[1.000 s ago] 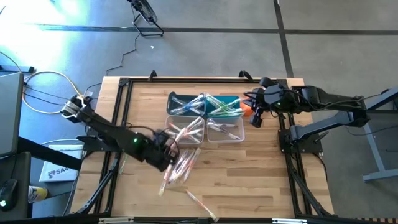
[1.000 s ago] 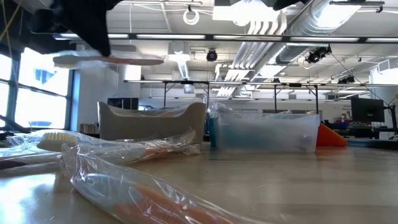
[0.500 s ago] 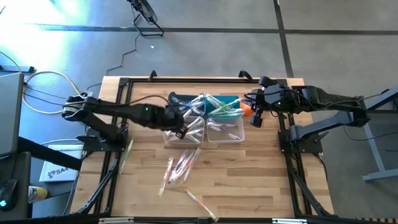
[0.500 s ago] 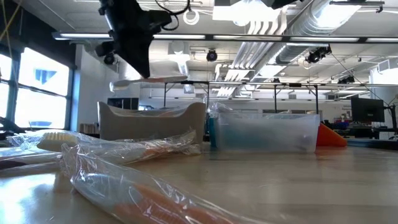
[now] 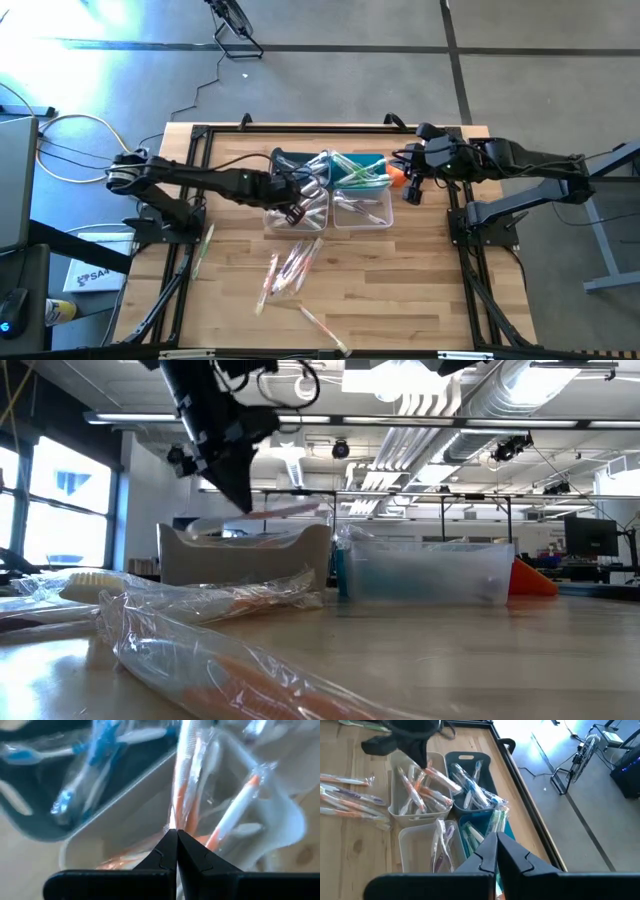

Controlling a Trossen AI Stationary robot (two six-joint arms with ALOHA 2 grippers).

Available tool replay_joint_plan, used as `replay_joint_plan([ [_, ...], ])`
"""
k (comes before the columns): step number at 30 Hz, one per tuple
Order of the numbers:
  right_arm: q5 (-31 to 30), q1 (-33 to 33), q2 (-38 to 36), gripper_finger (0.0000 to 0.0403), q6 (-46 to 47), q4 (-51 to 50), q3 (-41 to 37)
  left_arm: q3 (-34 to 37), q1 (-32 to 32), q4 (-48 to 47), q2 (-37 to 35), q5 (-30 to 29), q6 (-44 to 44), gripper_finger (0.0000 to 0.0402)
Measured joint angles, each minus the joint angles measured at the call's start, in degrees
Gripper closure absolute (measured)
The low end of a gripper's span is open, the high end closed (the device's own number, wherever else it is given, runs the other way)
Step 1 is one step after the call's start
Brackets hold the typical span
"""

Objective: Pick & Place Toothbrushes
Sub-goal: Put the orange toothbrush into the gray bin

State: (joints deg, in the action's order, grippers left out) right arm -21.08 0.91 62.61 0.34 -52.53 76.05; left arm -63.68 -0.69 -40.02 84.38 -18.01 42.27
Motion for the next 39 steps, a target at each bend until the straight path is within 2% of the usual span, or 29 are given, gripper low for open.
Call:
replay_joint_plan([
  [5, 0.0, 0.0, 0.0, 0.04, 0.0, -0.2, 0.0, 2.9, 0.0, 4.3, 1.0, 1.1, 0.8, 0.0401],
  [13, 0.0, 0.0, 0.0, 0.04, 1.0, -0.2, 0.0, 3.2, 0.0, 4.9, 2.9, 3.1, -0.1, 0.0401],
  [19, 0.0, 0.0, 0.0, 0.04, 1.5, -0.6, 0.0, 3.2, 0.0, 4.7, 4.8, 8.5, 0.0, 0.0401],
  [28, 0.0, 0.0, 0.0, 0.04, 1.5, -0.5, 0.0, 3.2, 0.0, 5.2, 5.4, 8.7, 0.5, 0.04],
  [39, 0.0, 0.0, 0.0, 0.04, 1.6, -0.4, 0.0, 1.9, -0.1, 5.2, 5.4, 8.7, 1.6, 0.0323],
])
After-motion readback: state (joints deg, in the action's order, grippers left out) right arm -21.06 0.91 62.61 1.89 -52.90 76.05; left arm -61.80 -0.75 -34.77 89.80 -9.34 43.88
